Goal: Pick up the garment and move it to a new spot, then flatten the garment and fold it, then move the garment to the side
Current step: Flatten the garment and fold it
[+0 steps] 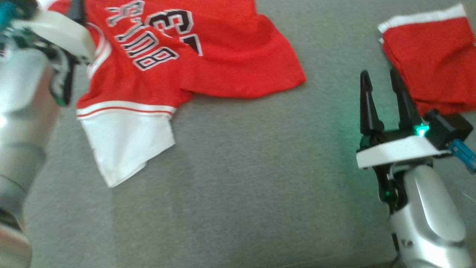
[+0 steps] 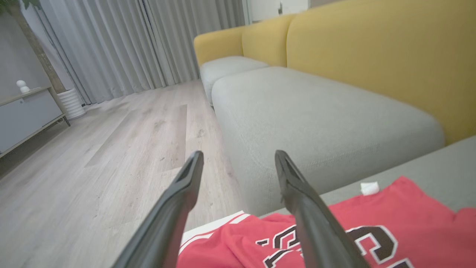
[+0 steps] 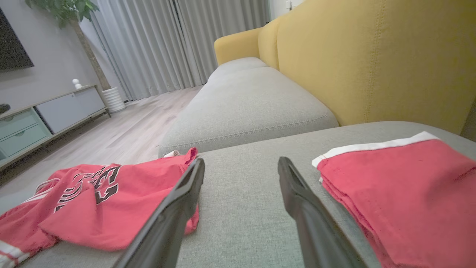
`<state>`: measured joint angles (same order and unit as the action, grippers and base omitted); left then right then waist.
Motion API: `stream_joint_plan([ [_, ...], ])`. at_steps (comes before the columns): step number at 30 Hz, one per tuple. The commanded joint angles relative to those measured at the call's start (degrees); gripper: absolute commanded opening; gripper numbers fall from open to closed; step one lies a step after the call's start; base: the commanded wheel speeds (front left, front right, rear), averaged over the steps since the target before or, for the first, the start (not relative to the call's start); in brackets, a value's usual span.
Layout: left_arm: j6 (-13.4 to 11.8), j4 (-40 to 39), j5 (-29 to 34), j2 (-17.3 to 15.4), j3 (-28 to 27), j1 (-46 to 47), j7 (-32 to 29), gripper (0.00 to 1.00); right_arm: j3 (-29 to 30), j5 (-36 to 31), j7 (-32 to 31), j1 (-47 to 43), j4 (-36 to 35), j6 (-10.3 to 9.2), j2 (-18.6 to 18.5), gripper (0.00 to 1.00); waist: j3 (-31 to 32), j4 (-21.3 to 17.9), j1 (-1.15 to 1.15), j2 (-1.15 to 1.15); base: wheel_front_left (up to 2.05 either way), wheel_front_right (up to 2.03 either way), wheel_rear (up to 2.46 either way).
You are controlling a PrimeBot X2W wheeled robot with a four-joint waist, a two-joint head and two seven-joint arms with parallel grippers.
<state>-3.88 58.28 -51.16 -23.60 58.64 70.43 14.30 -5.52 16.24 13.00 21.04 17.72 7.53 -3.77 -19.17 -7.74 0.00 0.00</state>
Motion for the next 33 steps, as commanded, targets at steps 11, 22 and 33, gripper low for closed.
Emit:
stream_joint_plan([
  [11,-6.82,-30.50,6.89,0.25,-17.90,-31.36,0.69,1.00,1.16,-0.17,-1.63,-7.68,-2.70,-0.04,-1.59,1.00,9.59,11.42,0.00,0.00,0.00,0.00,0.00],
  [22,-7.60,-38.99,12.51,4.82,-26.56,-48.17,0.69,1.00,1.22,-0.02,-2.38,-9.88,-3.97,-0.04,-0.75,1.00,11.31,12.31,0.00,0.00,0.00,0.00,0.00],
  [33,-6.20,-27.24,11.33,6.54,-24.59,-48.25,-6.51,1.00,0.69,0.12,-2.35,-9.35,-4.70,-0.04,-0.30,1.00,9.85,9.82,0.00,0.00,0.00,0.00,0.00],
])
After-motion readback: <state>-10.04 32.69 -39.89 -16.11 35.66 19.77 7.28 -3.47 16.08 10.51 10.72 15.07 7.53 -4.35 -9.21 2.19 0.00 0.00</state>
